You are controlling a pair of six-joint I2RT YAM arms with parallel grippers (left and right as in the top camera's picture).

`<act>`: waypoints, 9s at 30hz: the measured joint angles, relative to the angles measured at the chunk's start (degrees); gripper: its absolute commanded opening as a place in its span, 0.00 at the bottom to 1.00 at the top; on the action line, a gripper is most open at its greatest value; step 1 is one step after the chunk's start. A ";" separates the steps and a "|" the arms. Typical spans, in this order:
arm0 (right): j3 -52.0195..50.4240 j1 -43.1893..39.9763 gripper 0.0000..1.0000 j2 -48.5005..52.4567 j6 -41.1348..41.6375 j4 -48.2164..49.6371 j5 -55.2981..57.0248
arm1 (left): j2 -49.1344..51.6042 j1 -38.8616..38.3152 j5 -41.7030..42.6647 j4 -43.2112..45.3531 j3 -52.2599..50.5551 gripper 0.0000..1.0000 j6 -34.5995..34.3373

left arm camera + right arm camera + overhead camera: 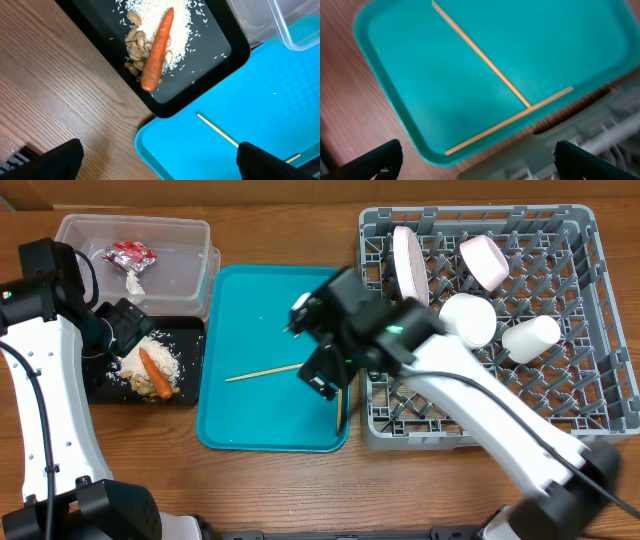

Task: Sort waste into correct bins and load items into the dishwasher

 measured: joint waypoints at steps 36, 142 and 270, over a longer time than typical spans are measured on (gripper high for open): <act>-0.11 1.05 0.34 28.00 -18.21 14.53 -7.93 | 0.00 0.00 0.00 -1.64 -0.04 0.99 0.00; -2.03 -19.74 0.04 1.64 37.59 -8.48 -5.01 | 0.00 0.00 -0.22 -0.96 -0.04 0.99 0.70; -2.10 -16.76 0.04 3.93 33.18 -2.62 3.80 | 0.00 0.00 -0.24 -0.74 -0.09 1.00 0.90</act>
